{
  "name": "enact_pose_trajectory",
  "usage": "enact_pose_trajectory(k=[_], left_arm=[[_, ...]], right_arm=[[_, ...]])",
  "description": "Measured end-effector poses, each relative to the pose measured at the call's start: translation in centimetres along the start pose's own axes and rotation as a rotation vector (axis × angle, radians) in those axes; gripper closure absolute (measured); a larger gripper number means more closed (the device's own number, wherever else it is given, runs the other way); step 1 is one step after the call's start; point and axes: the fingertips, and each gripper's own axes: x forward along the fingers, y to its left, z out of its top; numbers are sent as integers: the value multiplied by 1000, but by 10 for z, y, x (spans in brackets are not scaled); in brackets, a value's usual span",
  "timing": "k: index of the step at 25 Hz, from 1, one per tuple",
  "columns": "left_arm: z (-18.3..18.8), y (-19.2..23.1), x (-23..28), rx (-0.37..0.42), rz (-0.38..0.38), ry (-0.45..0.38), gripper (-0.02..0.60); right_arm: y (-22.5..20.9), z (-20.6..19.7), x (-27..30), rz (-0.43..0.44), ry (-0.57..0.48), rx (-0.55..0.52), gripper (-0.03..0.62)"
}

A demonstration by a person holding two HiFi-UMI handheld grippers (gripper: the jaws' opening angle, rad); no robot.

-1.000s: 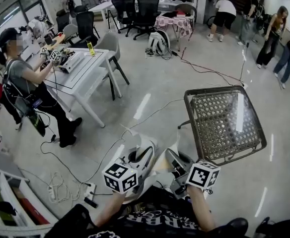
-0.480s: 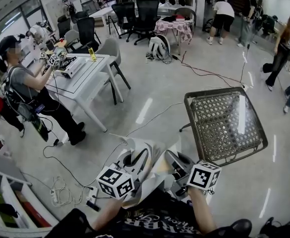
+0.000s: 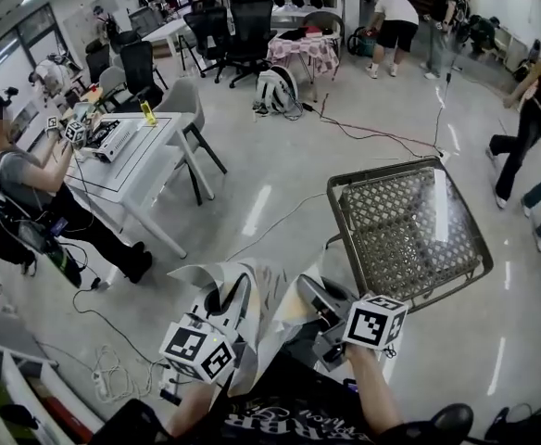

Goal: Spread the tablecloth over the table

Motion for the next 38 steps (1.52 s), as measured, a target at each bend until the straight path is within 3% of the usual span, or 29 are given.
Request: enact_pose_trajectory(k=[7,12,16,27,32,36,38], left_arm=[[0,29,72,-31,67,-1,555],[22,53,130,-51,158,-38,555],[44,65,176,-13,175,-49,555],[120,68,302,160,92,-155,555],[147,54,368,293,-10,-197,555],[167,32,414,381,-77,-243,555],[171,12,436,412,-111,-255,555]], right_arm=[[-53,51,19,-18,21,36,549],[-96,118,31,-27,14,69,551],[-120,171,44,-10,-12,85,557],[-140,290,86,158,-122,56,563],[-177,360,59,54,-222,-47,560],[-194,398,16,35,-324,-21,553],[-202,420,-18,-19,-372,-47,549]])
